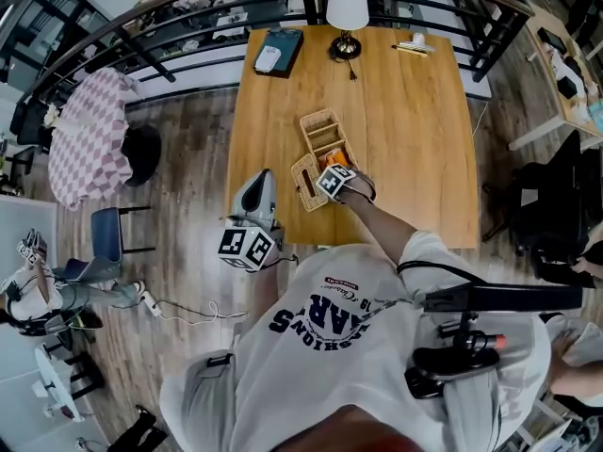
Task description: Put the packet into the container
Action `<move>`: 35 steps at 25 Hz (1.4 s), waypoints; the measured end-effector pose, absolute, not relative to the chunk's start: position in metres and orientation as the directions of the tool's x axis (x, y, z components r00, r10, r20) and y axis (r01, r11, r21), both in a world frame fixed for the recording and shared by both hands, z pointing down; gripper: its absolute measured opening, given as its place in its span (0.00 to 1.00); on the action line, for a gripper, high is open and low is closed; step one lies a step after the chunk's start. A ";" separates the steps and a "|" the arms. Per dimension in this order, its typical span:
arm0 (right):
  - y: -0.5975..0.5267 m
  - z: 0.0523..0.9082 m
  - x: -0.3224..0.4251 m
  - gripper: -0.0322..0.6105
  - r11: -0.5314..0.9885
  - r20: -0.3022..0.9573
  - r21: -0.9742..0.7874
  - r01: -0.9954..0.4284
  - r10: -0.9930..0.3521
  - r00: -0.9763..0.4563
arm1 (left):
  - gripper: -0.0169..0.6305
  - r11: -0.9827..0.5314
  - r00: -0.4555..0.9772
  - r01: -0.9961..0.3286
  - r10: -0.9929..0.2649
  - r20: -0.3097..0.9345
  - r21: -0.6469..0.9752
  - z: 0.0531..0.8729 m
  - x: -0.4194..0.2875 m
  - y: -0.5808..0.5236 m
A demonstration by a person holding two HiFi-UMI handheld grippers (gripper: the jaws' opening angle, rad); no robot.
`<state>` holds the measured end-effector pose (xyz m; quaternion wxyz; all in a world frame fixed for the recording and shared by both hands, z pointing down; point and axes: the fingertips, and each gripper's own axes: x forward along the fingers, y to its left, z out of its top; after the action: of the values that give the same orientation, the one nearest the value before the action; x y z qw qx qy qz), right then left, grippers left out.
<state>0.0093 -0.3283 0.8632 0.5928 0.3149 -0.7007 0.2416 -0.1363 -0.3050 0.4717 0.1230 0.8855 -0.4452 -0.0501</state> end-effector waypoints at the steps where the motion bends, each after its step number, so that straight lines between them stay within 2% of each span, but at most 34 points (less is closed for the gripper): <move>1: -0.328 0.862 0.007 0.29 0.681 0.982 0.009 -0.733 -0.146 -0.124 | 0.03 -0.578 0.603 -0.773 -0.798 0.020 0.263 0.472 -0.136 -0.306; 4: -0.328 0.851 0.002 0.48 0.700 0.976 -0.030 -0.714 -0.134 -0.172 | 0.03 -0.591 0.615 -0.762 -0.788 0.012 0.263 0.471 -0.137 -0.307; 5: -0.330 0.845 0.001 0.51 0.710 0.972 -0.036 -0.703 -0.137 -0.188 | 0.03 -0.595 0.619 -0.759 -0.785 0.009 0.263 0.471 -0.137 -0.308; 9: -0.350 0.808 -0.012 0.61 0.712 0.927 -0.094 -0.696 -0.192 -0.321 | 0.03 -0.611 0.635 -0.745 -0.773 0.003 0.266 0.474 -0.135 -0.313; 14: -0.368 0.733 -0.031 0.68 0.744 0.852 -0.122 -0.657 -0.262 -0.454 | 0.03 -0.660 0.681 -0.707 -0.732 -0.006 0.255 0.474 -0.124 -0.323; 19: -0.359 0.636 -0.051 0.79 0.801 0.705 -0.147 -0.580 -0.327 -0.630 | 0.03 -0.712 0.731 -0.659 -0.682 -0.017 0.240 0.470 -0.110 -0.330; 23: -0.356 0.538 -0.048 0.89 0.797 0.496 -0.111 -0.593 -0.473 -0.728 | 0.03 -0.746 0.768 -0.619 -0.640 -0.010 0.244 0.471 -0.097 -0.334; 26: -0.353 0.456 -0.029 0.94 0.733 0.241 -0.091 -0.674 -0.641 -0.729 | 0.03 -0.776 0.799 -0.583 -0.602 -0.007 0.240 0.470 -0.089 -0.332; 30: -0.331 0.350 0.028 0.96 0.529 -0.110 0.093 -0.843 -0.836 -0.537 | 0.02 -0.822 0.837 -0.530 -0.546 -0.027 0.208 0.459 -0.079 -0.326; 33: -0.300 0.293 0.066 0.96 0.305 -0.319 0.244 -0.921 -0.871 -0.373 | 0.03 -0.839 0.850 -0.511 -0.526 -0.037 0.188 0.453 -0.077 -0.324; 35: -0.282 0.277 0.078 0.96 0.211 -0.390 0.286 -0.935 -0.865 -0.315 | 0.03 -0.843 0.852 -0.505 -0.521 -0.046 0.185 0.448 -0.077 -0.320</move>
<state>0.0784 -0.2823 0.2775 -0.0726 0.5808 -0.7748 -0.2389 -0.0775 -0.3204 0.4481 0.0831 0.9588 -0.2675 -0.0471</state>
